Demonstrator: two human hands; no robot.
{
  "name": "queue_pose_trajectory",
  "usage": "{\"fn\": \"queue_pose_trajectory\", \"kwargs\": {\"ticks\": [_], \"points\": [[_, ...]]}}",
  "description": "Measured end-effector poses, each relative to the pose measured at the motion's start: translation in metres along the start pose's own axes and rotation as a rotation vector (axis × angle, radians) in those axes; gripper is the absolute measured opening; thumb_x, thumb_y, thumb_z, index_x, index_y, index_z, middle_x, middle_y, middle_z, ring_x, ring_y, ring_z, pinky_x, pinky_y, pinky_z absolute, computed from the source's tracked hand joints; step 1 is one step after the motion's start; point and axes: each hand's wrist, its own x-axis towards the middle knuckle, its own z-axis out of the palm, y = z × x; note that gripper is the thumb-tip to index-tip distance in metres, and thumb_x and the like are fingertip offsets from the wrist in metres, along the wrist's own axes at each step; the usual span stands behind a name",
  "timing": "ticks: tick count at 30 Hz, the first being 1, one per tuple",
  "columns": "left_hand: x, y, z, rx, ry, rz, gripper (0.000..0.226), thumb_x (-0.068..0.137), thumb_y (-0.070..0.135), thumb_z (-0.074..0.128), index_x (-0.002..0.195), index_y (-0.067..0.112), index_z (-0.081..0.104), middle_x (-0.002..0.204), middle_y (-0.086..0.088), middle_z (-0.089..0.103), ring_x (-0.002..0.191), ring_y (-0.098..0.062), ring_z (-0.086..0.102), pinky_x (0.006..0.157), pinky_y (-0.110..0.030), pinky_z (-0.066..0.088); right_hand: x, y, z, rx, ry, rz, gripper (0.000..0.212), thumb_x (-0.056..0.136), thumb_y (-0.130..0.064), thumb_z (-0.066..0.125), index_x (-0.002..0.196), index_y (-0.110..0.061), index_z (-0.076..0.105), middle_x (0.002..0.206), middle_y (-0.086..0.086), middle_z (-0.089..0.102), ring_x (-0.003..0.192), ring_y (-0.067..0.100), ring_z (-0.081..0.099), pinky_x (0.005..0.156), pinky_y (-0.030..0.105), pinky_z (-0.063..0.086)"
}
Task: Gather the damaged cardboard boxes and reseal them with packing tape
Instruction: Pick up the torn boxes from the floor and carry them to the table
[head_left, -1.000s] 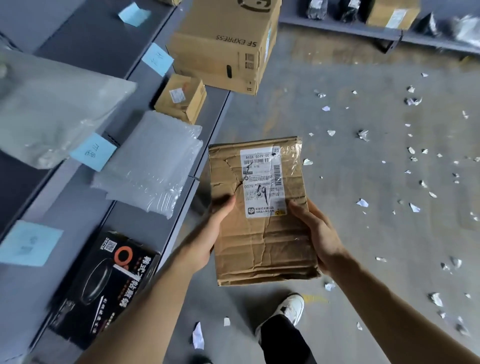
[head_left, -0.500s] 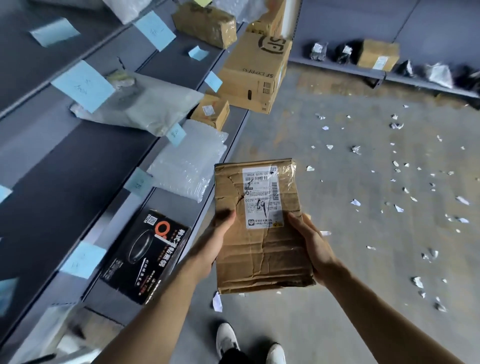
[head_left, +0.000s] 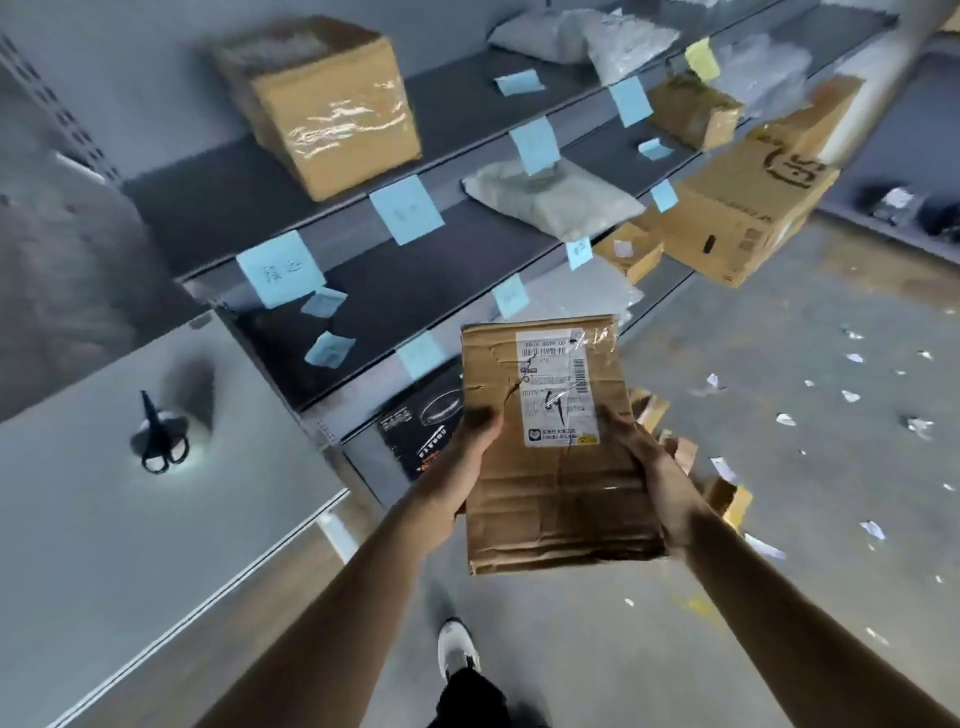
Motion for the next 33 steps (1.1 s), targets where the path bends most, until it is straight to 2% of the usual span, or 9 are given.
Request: {"fn": "queue_pose_trajectory", "kwargs": {"ticks": [2,4,5,9,11,15,20,26,33], "points": [[-0.022,-0.003,-0.023,-0.039,0.027,0.002,0.061,0.09,0.07,0.048,0.143,0.041,0.044,0.146,0.006,0.052,0.136,-0.019,0.046,0.116,-0.052,0.029,-0.014,-0.008,0.036,-0.064,-0.113,0.03,0.075,0.069,-0.067,0.078,0.128,-0.024,0.062,0.138,0.02,0.056,0.118,0.027,0.062,0.1,0.033,0.046],[-0.042,-0.005,-0.049,-0.099,0.084,0.033,0.052,0.095,0.063,0.046,0.14,0.037,0.048,0.136,0.004,0.061,0.126,-0.021,0.057,0.111,-0.051,0.039,-0.026,-0.019,0.074,-0.094,-0.131,0.007,0.033,0.091,-0.052,0.064,0.108,-0.024,0.059,0.108,0.025,0.06,0.092,0.024,0.063,0.08,0.018,0.041],[-0.051,-0.005,-0.061,-0.129,0.11,0.037,0.049,0.096,0.061,0.046,0.139,0.036,0.049,0.132,0.003,0.064,0.121,-0.022,0.061,0.106,-0.048,0.046,-0.04,-0.029,0.102,-0.118,-0.137,0.02,0.024,0.098,-0.045,0.055,0.107,-0.022,0.06,0.096,0.024,0.063,0.079,0.019,0.065,0.072,0.017,0.043],[-0.089,-0.014,-0.112,-0.196,0.193,0.046,0.047,0.096,0.063,0.041,0.136,0.039,0.049,0.121,0.006,0.07,0.105,-0.019,0.069,0.075,-0.031,0.058,-0.01,0.003,0.15,-0.185,-0.294,0.007,0.042,0.102,-0.044,0.043,0.132,-0.018,0.058,0.114,0.008,0.074,0.094,0.027,0.074,0.067,0.03,0.06],[-0.107,-0.022,-0.142,-0.214,0.243,0.061,0.048,0.098,0.061,0.041,0.139,0.037,0.048,0.12,0.005,0.071,0.104,-0.019,0.071,0.077,-0.03,0.059,-0.003,0.015,0.182,-0.18,-0.359,0.035,0.04,0.103,-0.042,0.042,0.13,-0.017,0.059,0.114,0.009,0.074,0.093,0.029,0.074,0.065,0.032,0.06],[-0.134,-0.043,-0.206,-0.273,0.308,0.079,0.053,0.096,0.063,0.045,0.142,0.037,0.046,0.123,0.005,0.069,0.109,-0.021,0.069,0.096,-0.044,0.055,0.007,0.041,0.248,-0.238,-0.464,0.071,0.05,0.101,-0.046,0.043,0.138,-0.015,0.053,0.13,0.017,0.065,0.112,0.04,0.066,0.086,0.048,0.059],[-0.17,-0.061,-0.283,-0.327,0.403,0.114,0.047,0.098,0.059,0.042,0.139,0.038,0.048,0.122,0.005,0.07,0.108,-0.022,0.069,0.09,-0.042,0.058,0.019,0.07,0.332,-0.305,-0.549,0.118,0.049,0.103,-0.046,0.041,0.14,-0.016,0.053,0.133,0.014,0.064,0.118,0.036,0.063,0.095,0.046,0.055],[-0.202,-0.078,-0.369,-0.36,0.535,0.086,0.061,0.086,0.077,0.046,0.138,0.045,0.049,0.143,0.007,0.055,0.135,-0.023,0.047,0.115,-0.056,0.031,0.034,0.095,0.431,-0.459,-0.555,0.12,0.071,0.081,-0.076,0.056,0.137,-0.031,0.056,0.13,0.003,0.067,0.119,0.032,0.063,0.108,0.058,0.043],[-0.215,-0.08,-0.443,-0.469,0.614,0.107,0.051,0.095,0.061,0.044,0.128,0.025,0.06,0.117,-0.006,0.072,0.105,-0.029,0.07,0.094,-0.047,0.055,0.065,0.113,0.525,-0.577,-0.581,0.079,0.086,0.064,-0.087,0.065,0.14,-0.055,0.041,0.144,0.001,0.054,0.125,0.031,0.058,0.103,0.057,0.048]]}}
